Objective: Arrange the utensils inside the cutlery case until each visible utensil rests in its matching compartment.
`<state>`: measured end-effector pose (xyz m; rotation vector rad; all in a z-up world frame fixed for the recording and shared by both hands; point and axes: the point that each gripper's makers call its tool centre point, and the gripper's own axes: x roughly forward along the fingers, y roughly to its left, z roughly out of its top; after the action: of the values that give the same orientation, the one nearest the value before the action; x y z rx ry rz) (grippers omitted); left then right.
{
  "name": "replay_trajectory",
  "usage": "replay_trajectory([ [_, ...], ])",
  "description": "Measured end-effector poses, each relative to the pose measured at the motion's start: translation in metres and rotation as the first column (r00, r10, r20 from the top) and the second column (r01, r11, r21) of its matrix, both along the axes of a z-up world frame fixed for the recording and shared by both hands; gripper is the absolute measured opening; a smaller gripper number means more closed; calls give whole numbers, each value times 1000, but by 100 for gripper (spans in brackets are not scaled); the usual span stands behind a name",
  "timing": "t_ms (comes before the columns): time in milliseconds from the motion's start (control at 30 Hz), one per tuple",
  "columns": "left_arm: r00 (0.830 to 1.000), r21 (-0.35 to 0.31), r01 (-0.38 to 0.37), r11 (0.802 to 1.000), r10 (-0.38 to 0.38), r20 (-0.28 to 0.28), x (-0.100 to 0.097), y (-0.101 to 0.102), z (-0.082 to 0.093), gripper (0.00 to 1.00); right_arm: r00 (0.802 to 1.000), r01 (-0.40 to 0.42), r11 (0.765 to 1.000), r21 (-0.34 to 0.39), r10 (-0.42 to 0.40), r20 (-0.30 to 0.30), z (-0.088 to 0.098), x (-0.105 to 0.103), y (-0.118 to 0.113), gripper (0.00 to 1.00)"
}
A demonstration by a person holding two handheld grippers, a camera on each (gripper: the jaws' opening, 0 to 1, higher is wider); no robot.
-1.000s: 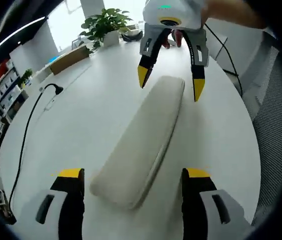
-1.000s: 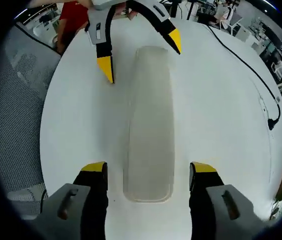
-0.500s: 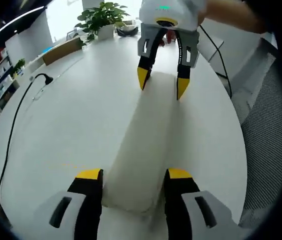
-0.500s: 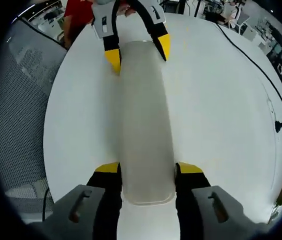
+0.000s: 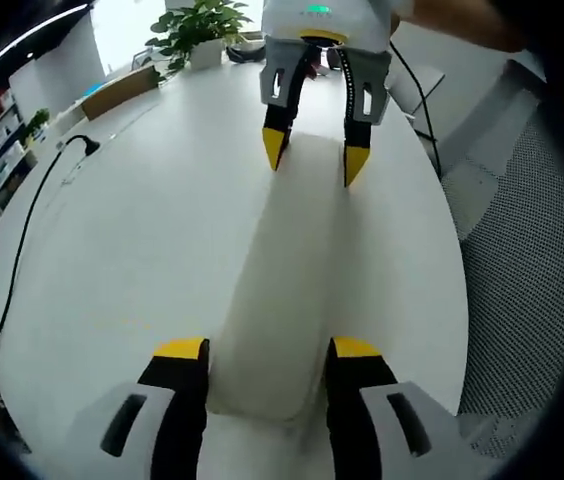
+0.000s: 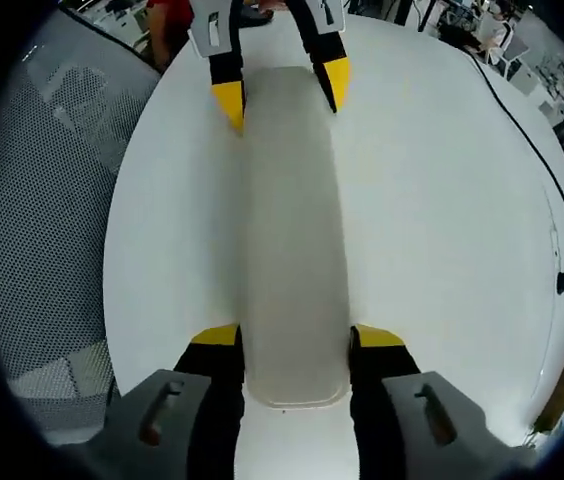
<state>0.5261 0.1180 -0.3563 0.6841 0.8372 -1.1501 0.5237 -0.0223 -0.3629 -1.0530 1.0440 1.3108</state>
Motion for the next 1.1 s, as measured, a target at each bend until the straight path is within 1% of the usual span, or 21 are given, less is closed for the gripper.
replay_trajectory([
  [133, 1000, 2, 15, 1000, -15, -1, -14, -1, 0, 47, 1000, -14, 1000, -11, 14, -1, 0, -13, -1, 40],
  [367, 999, 13, 39, 999, -39, -8, -34, -1, -1, 47, 1000, -8, 999, -31, 8, 1, 0, -36, -3, 40],
  [567, 999, 18, 52, 998, -52, -11, -48, -3, -1, 47, 1000, -3, 1000, -25, 3, 1, -1, -51, -6, 40],
  [800, 997, 33, 80, 996, -79, -20, -62, -6, -2, 46, 1000, 9, 998, -62, -9, 2, -1, -69, -9, 40],
  [967, 996, 31, 91, 995, -90, -23, -70, -6, -1, 46, 1000, 12, 998, -64, -12, 1, -1, -77, -10, 40],
  [1100, 996, 23, 87, 996, -87, -18, -73, -6, -1, 46, 1000, 11, 997, -72, -11, 1, -1, -78, -10, 40],
])
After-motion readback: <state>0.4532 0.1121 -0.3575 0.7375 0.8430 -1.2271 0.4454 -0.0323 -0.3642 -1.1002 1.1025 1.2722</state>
